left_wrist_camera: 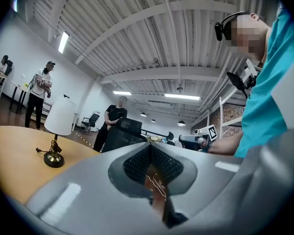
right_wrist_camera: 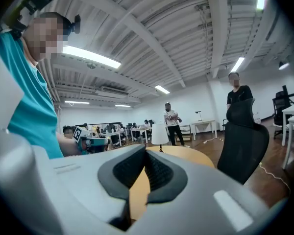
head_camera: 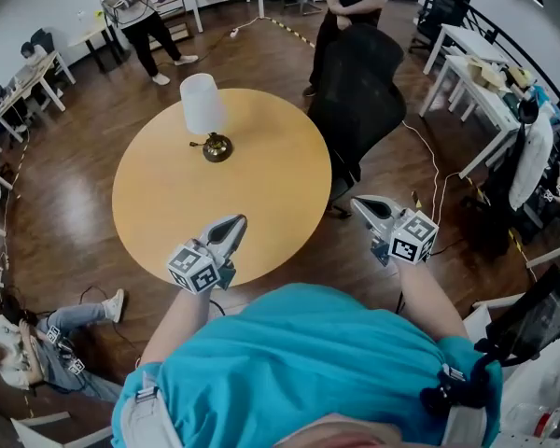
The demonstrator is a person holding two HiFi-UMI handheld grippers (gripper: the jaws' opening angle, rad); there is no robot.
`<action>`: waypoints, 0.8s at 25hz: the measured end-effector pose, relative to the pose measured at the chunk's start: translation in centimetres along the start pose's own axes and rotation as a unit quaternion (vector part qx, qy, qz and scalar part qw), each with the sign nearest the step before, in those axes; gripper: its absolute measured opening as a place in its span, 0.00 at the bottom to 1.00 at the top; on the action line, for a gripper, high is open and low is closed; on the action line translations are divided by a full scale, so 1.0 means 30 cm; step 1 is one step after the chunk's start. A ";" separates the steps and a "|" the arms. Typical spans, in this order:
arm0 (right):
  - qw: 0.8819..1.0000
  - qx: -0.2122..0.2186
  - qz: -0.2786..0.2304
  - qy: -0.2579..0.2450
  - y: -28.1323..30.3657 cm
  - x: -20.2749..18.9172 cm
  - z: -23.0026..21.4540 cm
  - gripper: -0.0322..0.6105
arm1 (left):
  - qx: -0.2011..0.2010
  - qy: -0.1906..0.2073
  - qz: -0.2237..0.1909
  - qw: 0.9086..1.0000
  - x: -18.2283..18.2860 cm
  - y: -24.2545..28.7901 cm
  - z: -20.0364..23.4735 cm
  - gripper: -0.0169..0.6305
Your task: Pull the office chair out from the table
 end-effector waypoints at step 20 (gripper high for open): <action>0.999 0.040 -0.008 -0.005 -0.445 0.019 -0.749 0.05 | 0.051 0.004 -0.021 0.998 -0.173 0.776 -0.183 0.06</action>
Point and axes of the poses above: the fingertips, and each gripper's own axes: y forward along the fingers, z to its left, x out of its top, the point moved 5 cm from there along -y, backward along the fingers, and after that the axes turned 5 degrees about -y, right-handed, at the moved point
